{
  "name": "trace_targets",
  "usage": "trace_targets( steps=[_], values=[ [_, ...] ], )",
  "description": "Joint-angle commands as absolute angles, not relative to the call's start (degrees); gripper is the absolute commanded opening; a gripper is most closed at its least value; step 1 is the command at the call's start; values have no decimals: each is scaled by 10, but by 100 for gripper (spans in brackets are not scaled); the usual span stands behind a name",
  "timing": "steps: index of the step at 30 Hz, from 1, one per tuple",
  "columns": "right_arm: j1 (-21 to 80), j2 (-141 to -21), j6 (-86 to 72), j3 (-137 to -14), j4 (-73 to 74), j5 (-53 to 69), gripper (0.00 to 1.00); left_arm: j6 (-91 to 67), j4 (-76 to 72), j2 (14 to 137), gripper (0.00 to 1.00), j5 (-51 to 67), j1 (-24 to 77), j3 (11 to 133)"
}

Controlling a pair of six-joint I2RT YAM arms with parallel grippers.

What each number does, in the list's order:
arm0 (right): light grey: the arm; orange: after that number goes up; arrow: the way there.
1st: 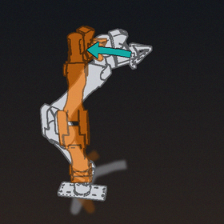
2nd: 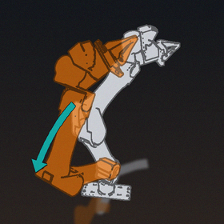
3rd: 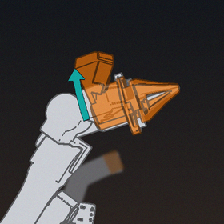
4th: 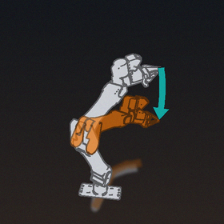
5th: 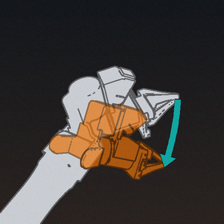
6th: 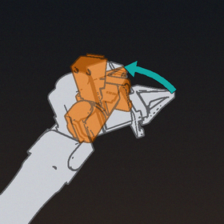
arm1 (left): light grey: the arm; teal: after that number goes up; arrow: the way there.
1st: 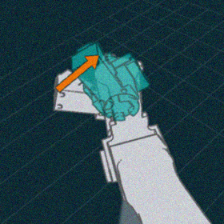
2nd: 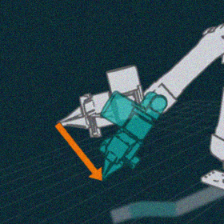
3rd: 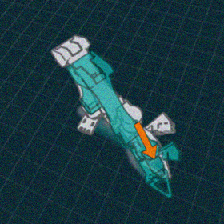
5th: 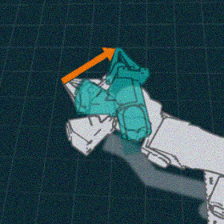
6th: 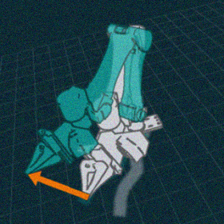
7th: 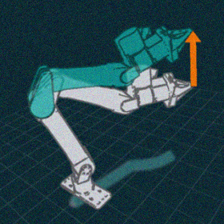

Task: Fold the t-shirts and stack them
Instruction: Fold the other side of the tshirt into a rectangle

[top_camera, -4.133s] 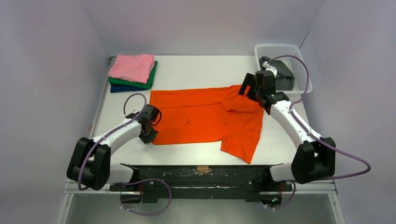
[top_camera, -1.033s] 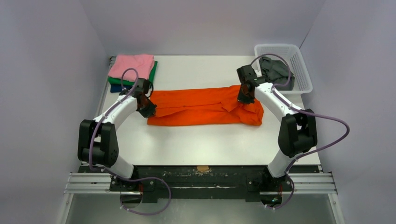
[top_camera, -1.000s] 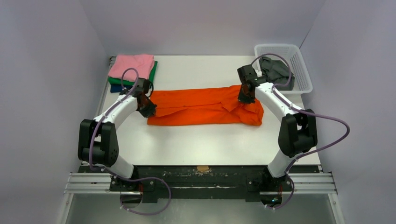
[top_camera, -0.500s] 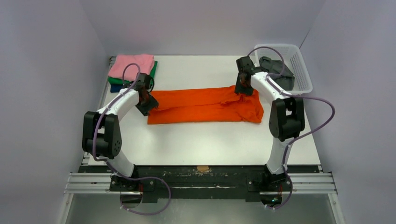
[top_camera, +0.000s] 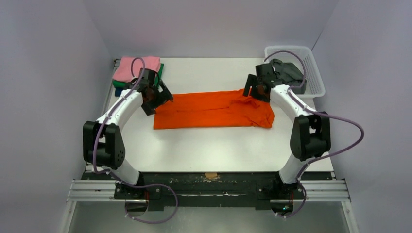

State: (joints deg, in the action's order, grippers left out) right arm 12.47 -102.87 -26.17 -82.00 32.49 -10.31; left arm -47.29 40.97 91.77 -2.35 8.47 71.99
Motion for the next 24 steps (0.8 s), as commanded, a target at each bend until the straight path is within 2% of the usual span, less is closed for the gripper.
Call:
trace_targets(
  steps=[1, 9, 15, 18, 24],
  values=[
    [126, -972, -282, -719, 217, -13, 77, -427, 371, 955, 100, 76, 107, 760],
    [126, -1089, -294, -802, 207, 22, 80, -409, 370, 1058, 100, 97, 110, 840],
    [125, -1187, -308, -925, 200, -16, 80, -399, 420, 1135, 100, 84, 110, 914],
    [125, -1213, -304, -964, 209, -23, 78, -405, 421, 1153, 100, 91, 110, 914],
    [126, -1152, -301, -867, 218, -47, 77, -412, 425, 1168, 100, 82, 110, 930]
  ],
)
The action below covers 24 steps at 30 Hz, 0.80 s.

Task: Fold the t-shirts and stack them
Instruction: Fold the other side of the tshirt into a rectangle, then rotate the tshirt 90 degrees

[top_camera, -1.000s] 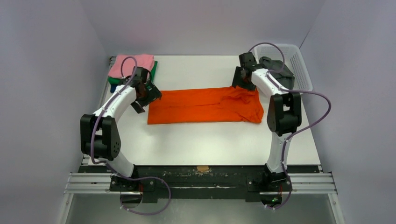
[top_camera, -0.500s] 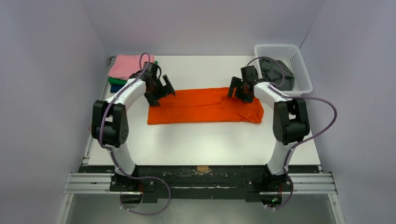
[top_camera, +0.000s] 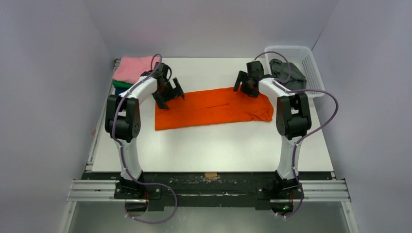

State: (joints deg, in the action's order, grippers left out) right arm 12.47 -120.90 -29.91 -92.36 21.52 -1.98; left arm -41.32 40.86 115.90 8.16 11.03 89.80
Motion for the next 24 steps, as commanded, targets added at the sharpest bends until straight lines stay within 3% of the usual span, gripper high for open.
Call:
trace_targets(
  steps=[1, 4, 7, 17, 24],
  values=[
    [127, -1136, -307, -840, 213, -45, 77, -414, 424, 1173, 100, 88, 110, 932],
    [131, -1100, -323, -761, 164, -30, 78, -420, 418, 1179, 100, 99, 116, 920],
    [131, -1118, -325, -762, 154, -17, 77, -422, 410, 1173, 100, 97, 127, 889],
    [130, -1245, -284, -915, 147, 43, 75, -458, 404, 1082, 100, 64, 212, 691],
    [136, -1376, -253, -1089, 167, 126, 73, -566, 279, 1026, 100, 138, 335, 569]
  ],
)
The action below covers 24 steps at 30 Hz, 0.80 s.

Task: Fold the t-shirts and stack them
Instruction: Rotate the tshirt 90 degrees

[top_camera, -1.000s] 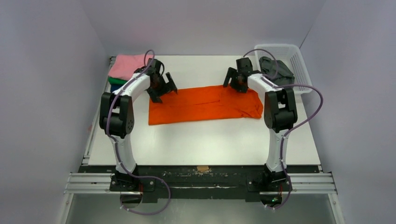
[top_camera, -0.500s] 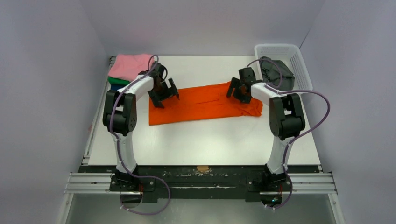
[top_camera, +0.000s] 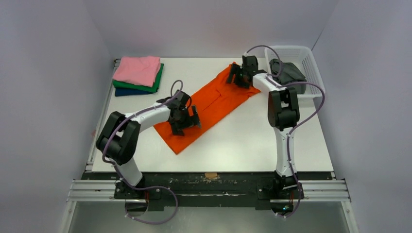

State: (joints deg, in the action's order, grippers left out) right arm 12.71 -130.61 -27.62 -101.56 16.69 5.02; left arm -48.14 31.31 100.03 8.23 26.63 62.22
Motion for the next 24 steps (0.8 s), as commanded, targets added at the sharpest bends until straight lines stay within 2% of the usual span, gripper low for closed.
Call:
trace_targets(
  steps=[1, 6, 9, 12, 16, 24],
  values=[
    [141, -1392, -253, -1109, 168, 137, 73, -581, 269, 1033, 100, 138, 355, 572],
    [174, -1483, -236, -1260, 209, 166, 73, -650, 178, 1091, 100, 173, 439, 600],
    [196, -1524, -234, -1331, 200, 184, 74, -689, 154, 1119, 100, 151, 471, 625],
    [219, -1531, -240, -1321, 118, 186, 76, -715, 131, 1150, 100, 143, 490, 655],
    [233, -1528, -254, -1329, 94, 175, 76, -714, 141, 1165, 100, 148, 492, 682],
    [234, -1418, -245, -1318, 127, 173, 78, -637, 202, 1046, 100, 84, 496, 678]
  ],
)
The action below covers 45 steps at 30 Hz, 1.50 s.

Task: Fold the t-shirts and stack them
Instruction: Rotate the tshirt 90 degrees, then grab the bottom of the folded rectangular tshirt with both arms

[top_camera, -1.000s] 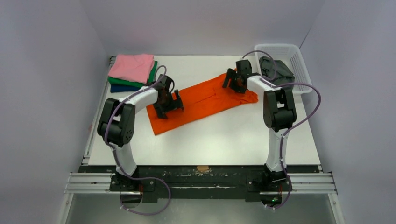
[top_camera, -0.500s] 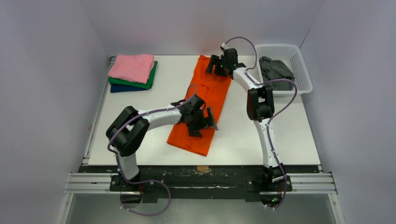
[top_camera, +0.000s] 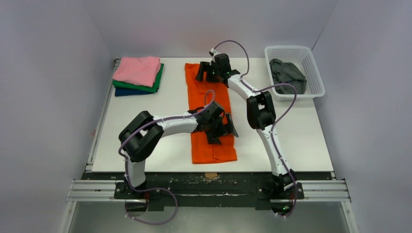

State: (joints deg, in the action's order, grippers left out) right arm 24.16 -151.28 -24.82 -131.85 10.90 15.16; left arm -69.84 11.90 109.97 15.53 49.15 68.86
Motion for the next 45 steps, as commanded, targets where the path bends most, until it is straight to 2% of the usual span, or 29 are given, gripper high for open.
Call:
trace_targets(
  steps=[1, 5, 8, 12, 15, 18, 20, 23, 31, 36, 41, 45],
  values=[
    [234, -1392, -243, -1304, 128, 172, 78, -624, 212, 1029, 100, 77, 500, 680],
    [233, -1252, -222, -1194, 124, 144, 79, -571, 262, 955, 100, 48, 525, 679],
    [232, -1134, -220, -1032, 103, 85, 79, -539, 341, 906, 100, -5, 539, 666],
    [232, -984, -252, -805, 121, -10, 79, -540, 371, 817, 100, -46, 541, 567],
    [232, -903, -294, -699, 190, -65, 78, -552, 375, 745, 100, -67, 540, 491],
    [235, -848, -348, -600, 195, -68, 76, -558, 362, 709, 100, -81, 539, 447],
    [237, -828, -367, -581, 205, -51, 73, -554, 346, 711, 99, -75, 537, 438],
    [256, -793, -370, -561, 228, -62, 71, -549, 337, 732, 83, -70, 536, 438],
    [272, -724, -384, -437, 222, -6, 66, -560, 284, 789, 56, -42, 536, 417],
    [291, -712, -360, -394, 242, 44, 62, -566, 272, 824, 31, -28, 536, 411],
    [299, -708, -344, -356, 273, 103, 58, -583, 267, 821, 1, -28, 537, 397],
    [308, -695, -346, -324, 271, 158, 55, -588, 267, 802, 0, -28, 537, 383]
  ],
)
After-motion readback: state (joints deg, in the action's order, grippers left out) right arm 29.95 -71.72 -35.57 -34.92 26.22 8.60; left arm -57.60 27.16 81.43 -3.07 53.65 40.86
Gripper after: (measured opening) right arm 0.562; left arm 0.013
